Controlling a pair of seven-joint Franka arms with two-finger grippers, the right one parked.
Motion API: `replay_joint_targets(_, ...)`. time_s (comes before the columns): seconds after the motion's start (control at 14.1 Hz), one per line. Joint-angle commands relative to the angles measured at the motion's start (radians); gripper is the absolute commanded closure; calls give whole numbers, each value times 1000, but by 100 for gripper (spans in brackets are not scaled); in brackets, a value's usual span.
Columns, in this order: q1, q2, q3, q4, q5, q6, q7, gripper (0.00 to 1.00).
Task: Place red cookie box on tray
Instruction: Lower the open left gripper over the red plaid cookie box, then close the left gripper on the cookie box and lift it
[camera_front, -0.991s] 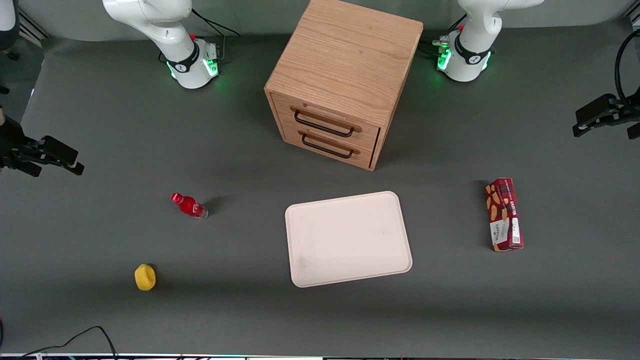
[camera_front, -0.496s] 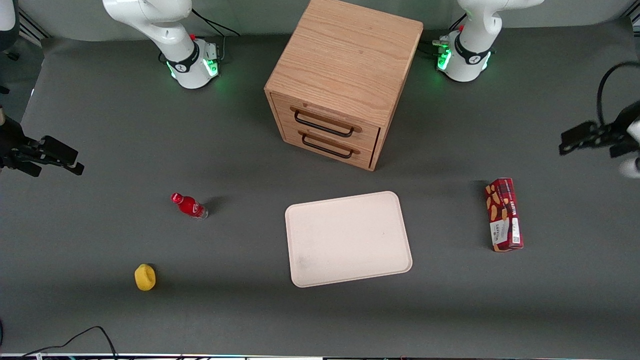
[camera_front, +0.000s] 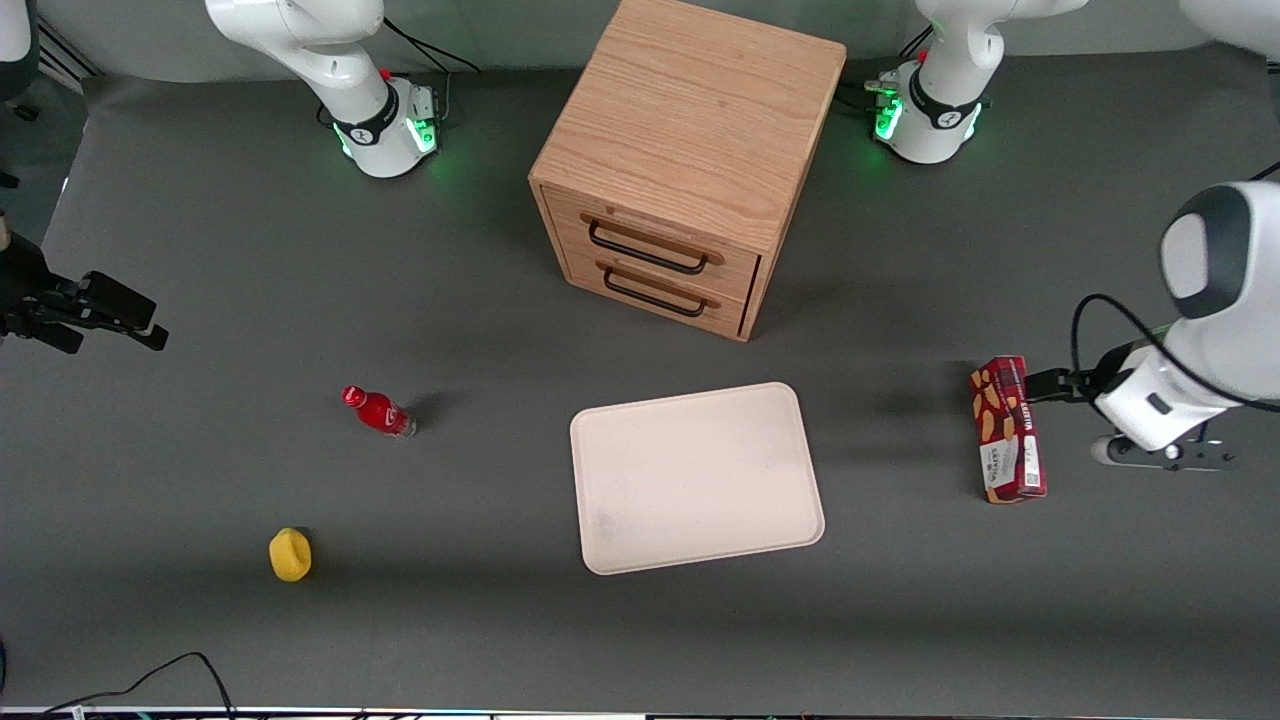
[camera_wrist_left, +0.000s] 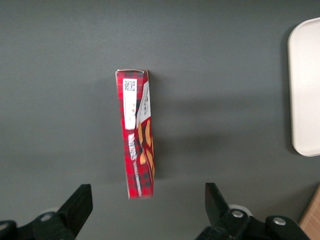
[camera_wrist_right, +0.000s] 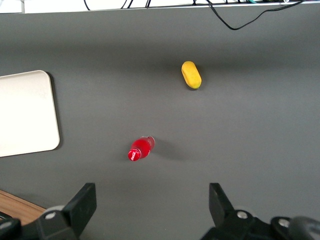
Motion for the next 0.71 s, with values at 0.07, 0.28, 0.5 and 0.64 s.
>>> replay_joint_targets(0.07,1,58,10,-145,24,232,2,0)
replay_joint_targets(0.28,39,153,10,-173,106,384,10,0)
replay_joint_targets(0.5,64,173,10,-254,106,536,13,89)
replay_joint_targets(0.64,56,165,4,-244,104,515,-7,100)
